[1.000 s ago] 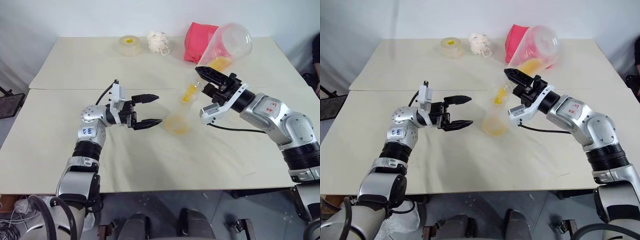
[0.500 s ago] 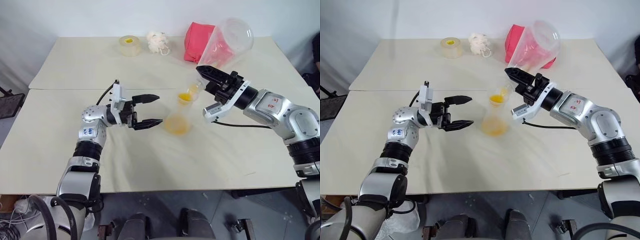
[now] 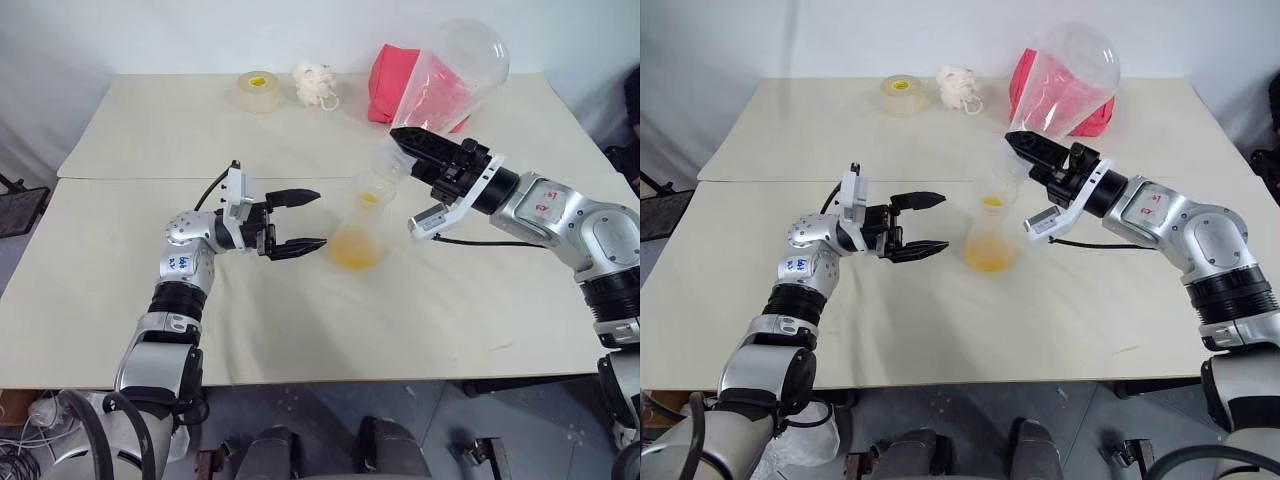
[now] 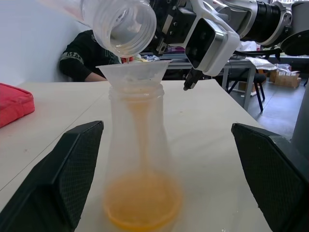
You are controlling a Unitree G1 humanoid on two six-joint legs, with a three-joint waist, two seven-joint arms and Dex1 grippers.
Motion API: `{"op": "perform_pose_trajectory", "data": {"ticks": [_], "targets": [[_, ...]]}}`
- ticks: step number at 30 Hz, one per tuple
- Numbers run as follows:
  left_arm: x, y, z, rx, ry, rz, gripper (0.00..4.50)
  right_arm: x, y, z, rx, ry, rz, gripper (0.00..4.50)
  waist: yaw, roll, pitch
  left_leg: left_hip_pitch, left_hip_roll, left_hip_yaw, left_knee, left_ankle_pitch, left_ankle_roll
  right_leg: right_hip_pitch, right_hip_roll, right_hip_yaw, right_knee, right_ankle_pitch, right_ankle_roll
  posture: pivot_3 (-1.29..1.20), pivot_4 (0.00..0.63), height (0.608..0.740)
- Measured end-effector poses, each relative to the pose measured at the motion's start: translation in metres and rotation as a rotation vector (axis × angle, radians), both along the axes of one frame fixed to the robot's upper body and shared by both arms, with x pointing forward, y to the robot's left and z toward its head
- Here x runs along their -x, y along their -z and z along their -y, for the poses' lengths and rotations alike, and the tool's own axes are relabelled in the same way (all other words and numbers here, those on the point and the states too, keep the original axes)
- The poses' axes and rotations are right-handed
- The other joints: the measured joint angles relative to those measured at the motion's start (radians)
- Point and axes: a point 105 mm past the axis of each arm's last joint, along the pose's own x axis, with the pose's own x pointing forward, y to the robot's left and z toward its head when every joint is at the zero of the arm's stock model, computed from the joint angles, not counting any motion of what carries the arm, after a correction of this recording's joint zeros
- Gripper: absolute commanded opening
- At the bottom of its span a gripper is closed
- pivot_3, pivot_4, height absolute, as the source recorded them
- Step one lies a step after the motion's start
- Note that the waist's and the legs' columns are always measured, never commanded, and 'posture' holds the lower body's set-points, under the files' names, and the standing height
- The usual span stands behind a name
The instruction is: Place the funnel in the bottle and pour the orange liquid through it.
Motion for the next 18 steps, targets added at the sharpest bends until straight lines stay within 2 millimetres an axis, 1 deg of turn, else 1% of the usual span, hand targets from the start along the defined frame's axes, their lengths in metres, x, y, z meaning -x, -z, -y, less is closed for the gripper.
{"op": "perform_pose_trajectory", "data": {"ticks": [14,16,18], "targets": [[-0.0002,0.0003,0.0,-0.002,-0.002,0.0,4.5,0.0013,-0.0001,-0.0014,0.005,-0.012,0.01,2.41,0.0,0.0,0.0,0.0,0.0,0.0,0.0,0.0,0.0,0.0,0.0,0.0,0.0,0.0,0.0,0.0,0.15,0.74],[-0.002,0.001,0.0001,-0.009,-0.019,-0.003,4.5,0.0016,-0.0016,-0.0016,-0.028,-0.015,-0.013,2.41,0.0,0.0,0.0,0.0,0.0,0.0,0.0,0.0,0.0,0.0,0.0,0.0,0.0,0.0,0.0,0.0,0.15,0.74],[-0.004,0.0012,0.0,-0.012,-0.038,-0.003,4.5,0.0006,-0.0029,-0.0001,-0.129,-0.013,-0.067,2.41,0.0,0.0,0.0,0.0,0.0,0.0,0.0,0.0,0.0,0.0,0.0,0.0,0.0,0.0,0.0,0.0,0.15,0.74]]}}
